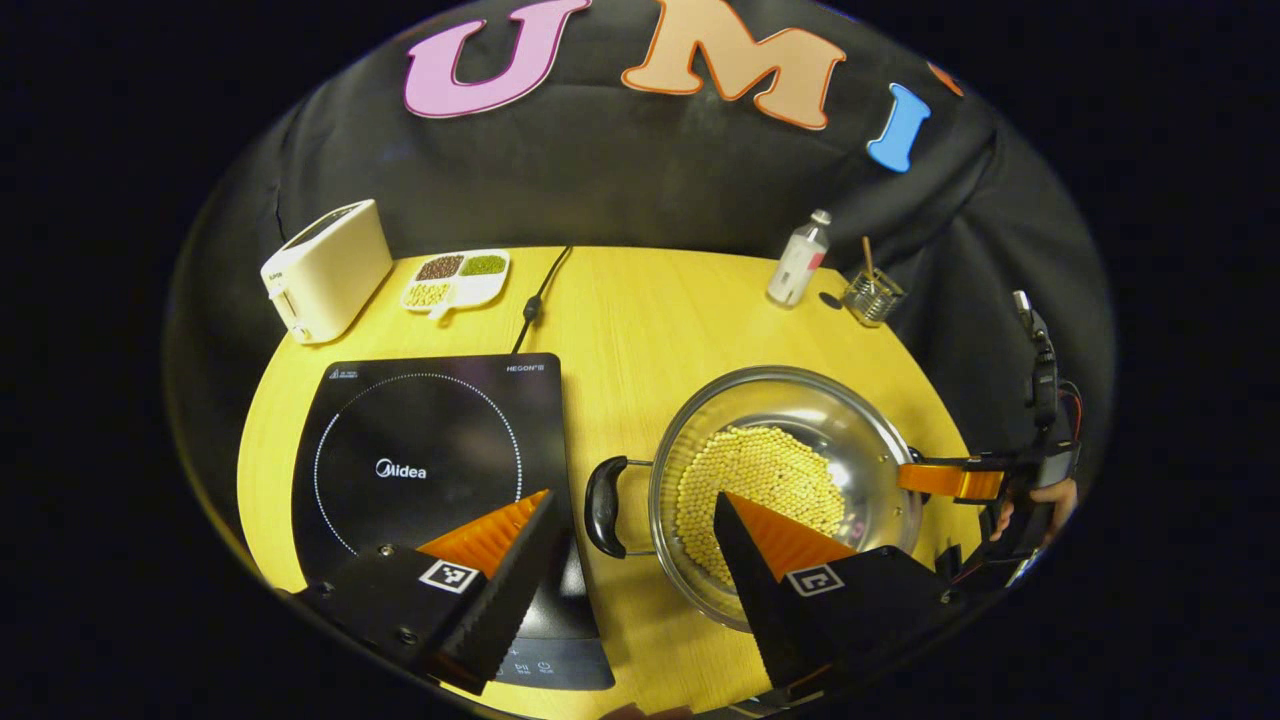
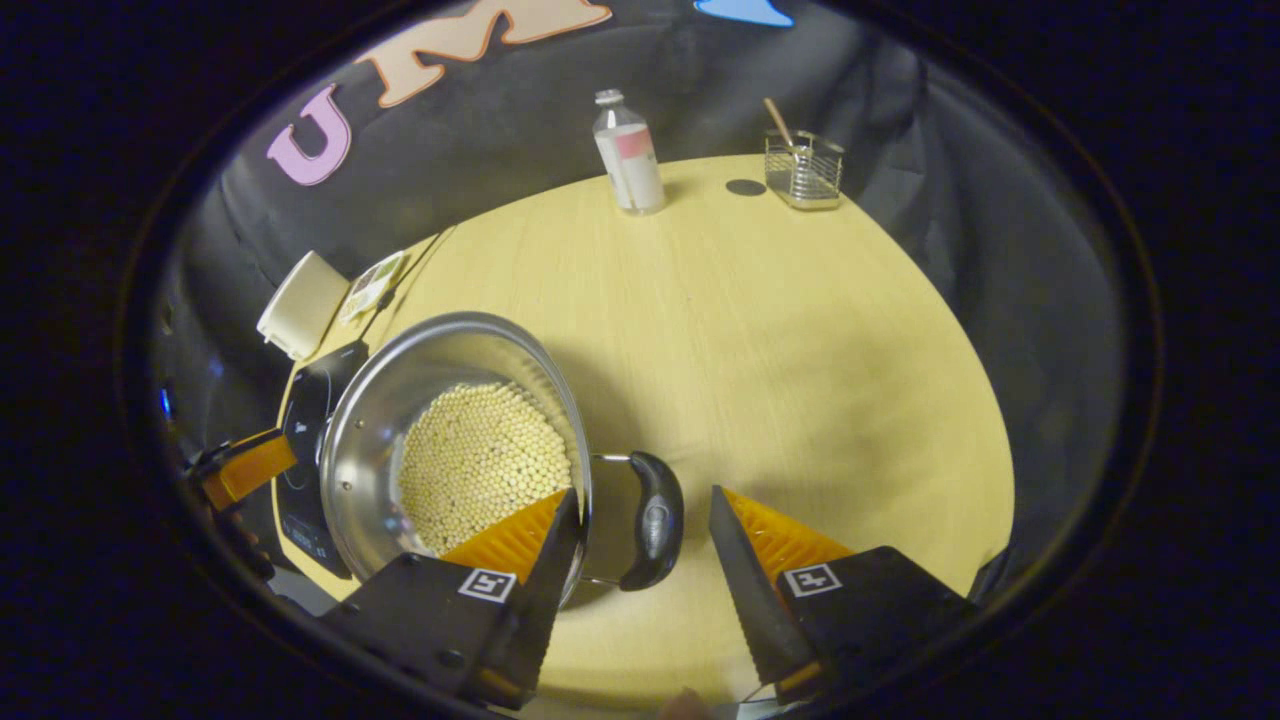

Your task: First push the handle of the pot to place it horizontally, then grasp the pot with both hands and set it on the induction cooktop.

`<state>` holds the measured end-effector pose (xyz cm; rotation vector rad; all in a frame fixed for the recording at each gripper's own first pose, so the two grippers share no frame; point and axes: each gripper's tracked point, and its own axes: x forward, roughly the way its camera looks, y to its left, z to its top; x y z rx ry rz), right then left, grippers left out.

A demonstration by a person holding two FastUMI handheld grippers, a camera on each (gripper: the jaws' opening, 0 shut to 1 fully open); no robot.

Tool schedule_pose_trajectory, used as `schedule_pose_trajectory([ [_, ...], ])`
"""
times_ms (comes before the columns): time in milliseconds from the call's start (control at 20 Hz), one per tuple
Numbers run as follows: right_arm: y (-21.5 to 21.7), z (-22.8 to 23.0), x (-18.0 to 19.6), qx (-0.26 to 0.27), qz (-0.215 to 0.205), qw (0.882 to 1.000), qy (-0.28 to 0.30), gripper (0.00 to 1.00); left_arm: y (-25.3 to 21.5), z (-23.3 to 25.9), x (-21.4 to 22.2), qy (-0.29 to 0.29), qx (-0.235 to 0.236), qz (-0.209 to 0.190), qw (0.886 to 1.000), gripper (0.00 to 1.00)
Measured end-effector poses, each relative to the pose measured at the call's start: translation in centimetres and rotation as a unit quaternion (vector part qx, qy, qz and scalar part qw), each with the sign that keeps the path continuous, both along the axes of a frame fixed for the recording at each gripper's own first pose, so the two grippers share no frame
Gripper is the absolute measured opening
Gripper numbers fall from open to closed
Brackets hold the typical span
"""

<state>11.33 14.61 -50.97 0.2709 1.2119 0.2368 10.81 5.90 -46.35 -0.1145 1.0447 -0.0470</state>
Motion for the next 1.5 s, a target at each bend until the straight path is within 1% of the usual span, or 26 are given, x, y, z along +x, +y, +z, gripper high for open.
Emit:
schedule_pose_trajectory([
  [150,0.4,-1.1,0.2,0.016,-0.001,1.000,0.014,0.75,-0.1,-2.0,0.4,0.020,0.008,0.007,1.000,0.96],
  [250,0.4,-1.9,0.2,0.007,0.007,1.000,0.016,0.75,0.1,-3.9,-0.2,0.049,0.023,0.002,0.999,0.96],
  [300,0.5,-2.2,0.4,0.009,0.010,1.000,0.018,0.82,0.2,-4.4,-0.4,0.059,0.036,-0.004,0.998,0.96],
  [350,0.6,-2.4,0.5,0.011,0.009,1.000,0.018,0.83,0.5,-5.0,-0.4,0.064,0.048,-0.009,0.997,0.95],
  [400,0.6,-2.4,0.8,0.010,0.007,1.000,0.017,0.82,0.7,-5.4,-0.6,0.070,0.064,-0.011,0.995,0.95],
  [450,0.5,-2.6,1.0,0.007,0.007,1.000,0.013,0.80,1.0,-5.6,0.0,0.063,0.071,-0.019,0.995,0.95],
  [500,0.4,-2.9,1.1,0.002,0.010,1.000,0.009,0.80,0.8,-5.7,0.1,0.063,0.075,-0.025,0.995,0.91],
  [550,0.2,-3.0,1.0,-0.005,0.015,1.000,0.009,0.80,0.8,-5.8,0.3,0.064,0.083,-0.031,0.994,0.91],
  [600,0.0,-3.3,1.0,-0.011,0.018,1.000,0.011,0.80,0.9,-6.0,0.4,0.065,0.092,-0.036,0.993,0.93],
  [650,0.0,-3.6,1.0,-0.012,0.019,1.000,0.013,0.83,0.9,-6.1,0.5,0.067,0.100,-0.038,0.992,0.93],
  [700,-0.1,-3.6,1.2,-0.011,0.016,1.000,0.012,0.80,0.8,-6.2,0.4,0.071,0.108,-0.040,0.991,0.94],
  [800,-0.1,-3.6,1.2,-0.008,0.016,1.000,0.015,0.80,0.7,-6.4,0.4,0.077,0.118,-0.036,0.989,0.96],
  [850,0.0,-3.7,1.1,-0.005,0.016,1.000,0.016,0.80,0.3,-6.4,0.4,0.082,0.117,-0.036,0.989,0.96],
  [900,0.0,-3.8,1.2,-0.003,0.016,1.000,0.017,0.80,-1.1,-6.6,0.3,0.088,0.089,-0.041,0.991,0.94],
  [950,-0.2,-3.9,1.1,-0.006,0.016,1.000,0.018,0.83,-1.6,-6.8,-0.1,0.096,0.084,-0.034,0.991,0.91],
  [1000,-0.4,-3.9,1.1,-0.005,0.014,1.000,0.019,0.80,-1.5,-6.9,-0.1,0.096,0.081,-0.033,0.992,0.88],
  [1050,-0.4,-3.9,1.1,-0.002,0.013,1.000,0.021,0.80,-1.3,-7.8,0.1,0.096,0.076,-0.026,0.992,0.89],
  [1150,-0.1,-3.4,1.1,0.009,0.015,1.000,0.023,0.80,-1.6,-8.7,-1.0,0.119,0.055,-0.007,0.991,0.87],
  [1200,-0.2,-4.1,1.4,0.004,0.013,1.000,0.015,0.65,-1.7,-9.0,-1.7,0.138,0.044,0.006,0.989,0.84],
  [1250,-0.3,-3.8,1.0,0.002,0.017,1.000,0.019,0.60,-1.8,-9.2,-0.8,0.116,0.038,0.013,0.993,0.78],
  [1350,-0.5,-3.6,1.1,0.003,0.012,1.000,0.018,0.60,-2.1,-9.1,-1.2,0.128,0.025,0.005,0.991,0.72],
  [1400,-0.6,-3.6,1.1,0.008,0.010,1.000,0.020,0.57,-2.2,-9.0,-0.9,0.120,0.019,0.002,0.993,0.68],
  [1450,-0.5,-3.6,1.1,0.014,0.009,1.000,0.023,0.54,-2.2,-9.0,-1.0,0.123,0.010,0.007,0.992,0.69],
  [1500,-0.6,-3.5,1.1,0.020,0.006,0.999,0.027,0.50,-2.6,-8.6,-1.3,0.129,-0.002,0.018,0.991,0.63],
])
